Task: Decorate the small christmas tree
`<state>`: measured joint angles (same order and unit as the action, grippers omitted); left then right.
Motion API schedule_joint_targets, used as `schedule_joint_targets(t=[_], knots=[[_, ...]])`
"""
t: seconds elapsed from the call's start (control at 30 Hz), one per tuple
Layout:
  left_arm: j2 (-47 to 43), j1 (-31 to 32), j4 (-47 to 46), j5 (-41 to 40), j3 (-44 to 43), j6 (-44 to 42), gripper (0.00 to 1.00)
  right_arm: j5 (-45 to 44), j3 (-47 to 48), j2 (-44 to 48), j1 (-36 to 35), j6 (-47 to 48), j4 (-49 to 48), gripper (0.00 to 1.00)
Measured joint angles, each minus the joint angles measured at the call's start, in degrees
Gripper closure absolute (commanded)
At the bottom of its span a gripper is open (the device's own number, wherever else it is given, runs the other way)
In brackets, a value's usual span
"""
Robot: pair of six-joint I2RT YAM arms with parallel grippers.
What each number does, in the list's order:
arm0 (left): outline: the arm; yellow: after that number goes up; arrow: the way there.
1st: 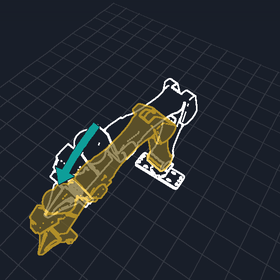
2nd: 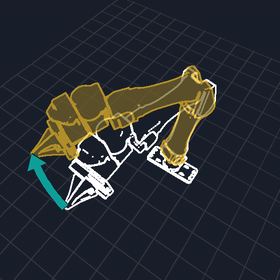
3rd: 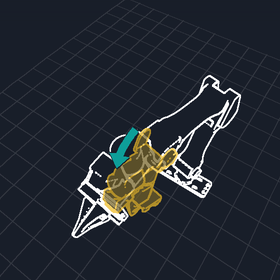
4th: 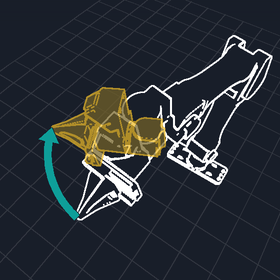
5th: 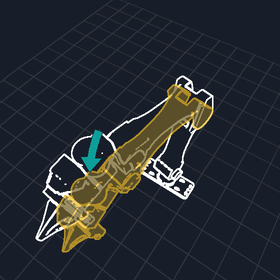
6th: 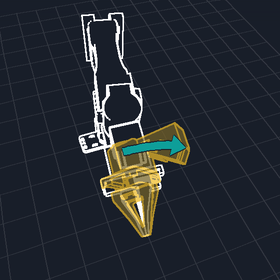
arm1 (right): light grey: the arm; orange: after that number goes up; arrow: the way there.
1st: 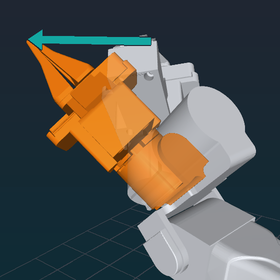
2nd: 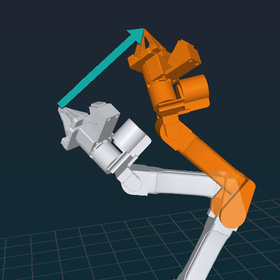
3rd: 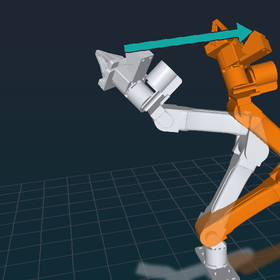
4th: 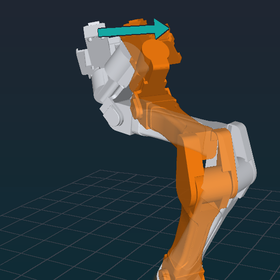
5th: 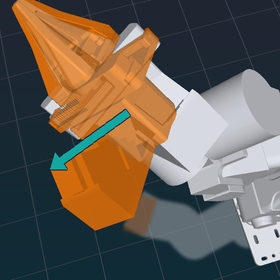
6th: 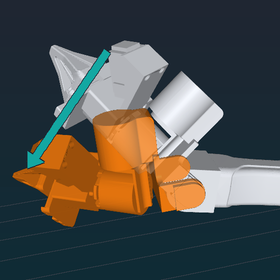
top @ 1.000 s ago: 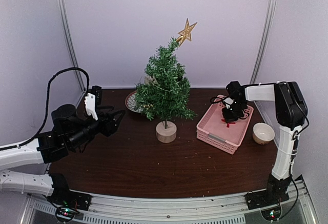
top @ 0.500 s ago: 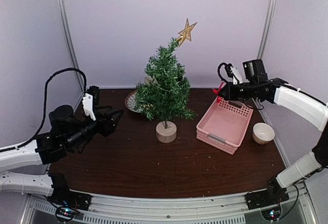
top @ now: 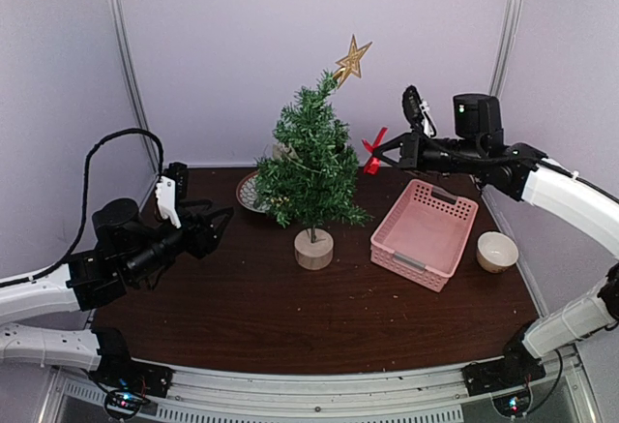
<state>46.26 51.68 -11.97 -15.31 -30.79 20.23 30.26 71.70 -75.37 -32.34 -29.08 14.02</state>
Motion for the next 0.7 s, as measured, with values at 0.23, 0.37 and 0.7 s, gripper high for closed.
schedule_joint_targets(t=[0.23,0.37,0.7], knots=[[0.00,0.00,0.02,0.13,0.00,0.11,0.41,1.70,2.67,-4.24,-3.93,-1.31,-0.63,1.00],[0.00,0.00,0.02,0.13,0.00,0.11,0.41,2.58,4.74,-6.91,-5.22,-1.16,0.42,0.99],[0.00,0.00,0.04,0.11,0.00,0.13,0.41,2.38,6.47,-9.84,-5.29,-1.09,1.42,0.82]])
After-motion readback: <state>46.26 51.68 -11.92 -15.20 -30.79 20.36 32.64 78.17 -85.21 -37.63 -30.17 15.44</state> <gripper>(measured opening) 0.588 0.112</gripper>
